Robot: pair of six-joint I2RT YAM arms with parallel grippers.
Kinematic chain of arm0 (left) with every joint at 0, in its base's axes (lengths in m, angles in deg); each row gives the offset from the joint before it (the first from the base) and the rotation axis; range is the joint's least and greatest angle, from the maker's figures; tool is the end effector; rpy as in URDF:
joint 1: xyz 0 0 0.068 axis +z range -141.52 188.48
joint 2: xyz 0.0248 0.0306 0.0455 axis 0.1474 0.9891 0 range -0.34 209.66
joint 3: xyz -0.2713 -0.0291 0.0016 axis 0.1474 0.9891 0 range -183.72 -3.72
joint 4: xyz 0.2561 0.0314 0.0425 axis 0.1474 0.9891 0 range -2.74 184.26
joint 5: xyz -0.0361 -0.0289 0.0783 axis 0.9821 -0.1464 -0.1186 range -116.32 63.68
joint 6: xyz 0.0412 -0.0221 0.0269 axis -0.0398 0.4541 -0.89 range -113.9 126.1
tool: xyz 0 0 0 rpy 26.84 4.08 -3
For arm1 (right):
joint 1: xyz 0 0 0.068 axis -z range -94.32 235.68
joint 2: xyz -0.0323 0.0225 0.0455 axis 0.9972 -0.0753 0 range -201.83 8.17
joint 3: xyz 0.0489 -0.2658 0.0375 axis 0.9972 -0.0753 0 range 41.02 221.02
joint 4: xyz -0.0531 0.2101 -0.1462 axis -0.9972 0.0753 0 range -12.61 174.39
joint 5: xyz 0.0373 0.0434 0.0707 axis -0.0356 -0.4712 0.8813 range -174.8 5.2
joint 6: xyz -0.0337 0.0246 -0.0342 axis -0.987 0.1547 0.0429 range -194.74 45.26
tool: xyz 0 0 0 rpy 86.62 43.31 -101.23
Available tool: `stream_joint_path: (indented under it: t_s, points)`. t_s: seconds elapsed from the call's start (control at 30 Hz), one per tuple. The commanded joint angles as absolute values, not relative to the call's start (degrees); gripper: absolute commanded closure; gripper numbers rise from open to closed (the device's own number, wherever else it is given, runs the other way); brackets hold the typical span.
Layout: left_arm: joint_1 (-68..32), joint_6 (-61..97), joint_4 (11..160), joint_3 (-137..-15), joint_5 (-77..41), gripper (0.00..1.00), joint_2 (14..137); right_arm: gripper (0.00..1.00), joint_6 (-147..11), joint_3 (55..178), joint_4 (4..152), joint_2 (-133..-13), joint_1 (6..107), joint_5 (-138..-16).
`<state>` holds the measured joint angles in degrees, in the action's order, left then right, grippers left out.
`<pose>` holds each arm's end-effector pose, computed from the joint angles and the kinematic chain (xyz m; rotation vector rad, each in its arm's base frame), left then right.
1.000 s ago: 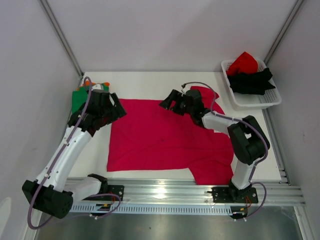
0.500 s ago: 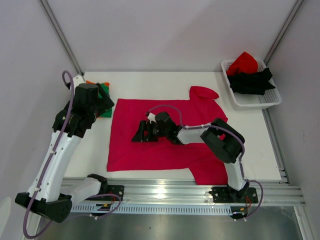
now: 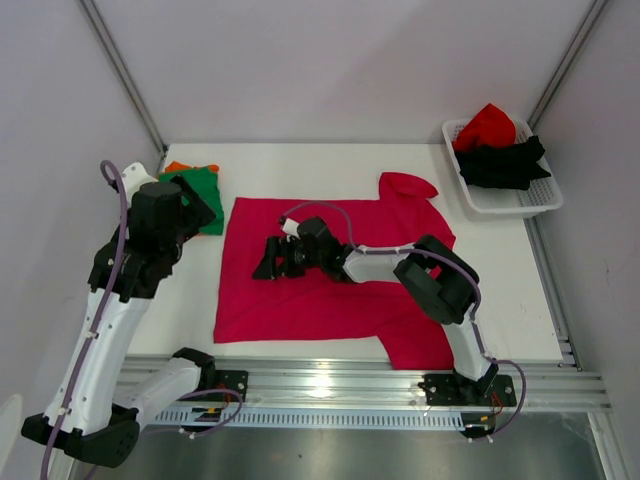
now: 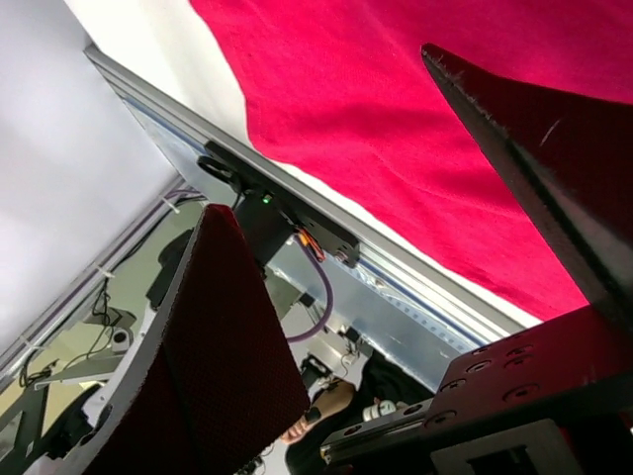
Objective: Fold and stack the t-shirts
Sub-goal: Flatten out the tshirt
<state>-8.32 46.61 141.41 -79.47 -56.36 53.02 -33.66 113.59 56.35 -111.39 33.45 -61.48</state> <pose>0.1539 -0.0278 0.4190 -0.7113 1.9169 -0.0639 0.2689 0.3700 0.1583 -0.5148 2.2427 1.3613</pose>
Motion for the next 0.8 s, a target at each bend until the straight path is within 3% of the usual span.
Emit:
stream_joint_path:
  t_s: [0.0, 0.43, 0.77]
  points:
    - [-7.9, 46.9, 141.0, -80.2, -57.9, 0.14, 52.1, 0.10, -35.1, 114.6, 57.3, -111.6, 33.3, -62.1]
    - [-7.9, 44.1, 137.9, -78.3, -54.4, 0.14, 47.7, 0.10, -39.7, 122.7, 64.1, -120.1, 34.2, -63.0]
    - [-7.9, 43.5, 138.0, -79.0, -55.0, 0.13, 46.9, 0.10, -37.7, 117.5, 62.9, -118.3, 33.7, -60.8]
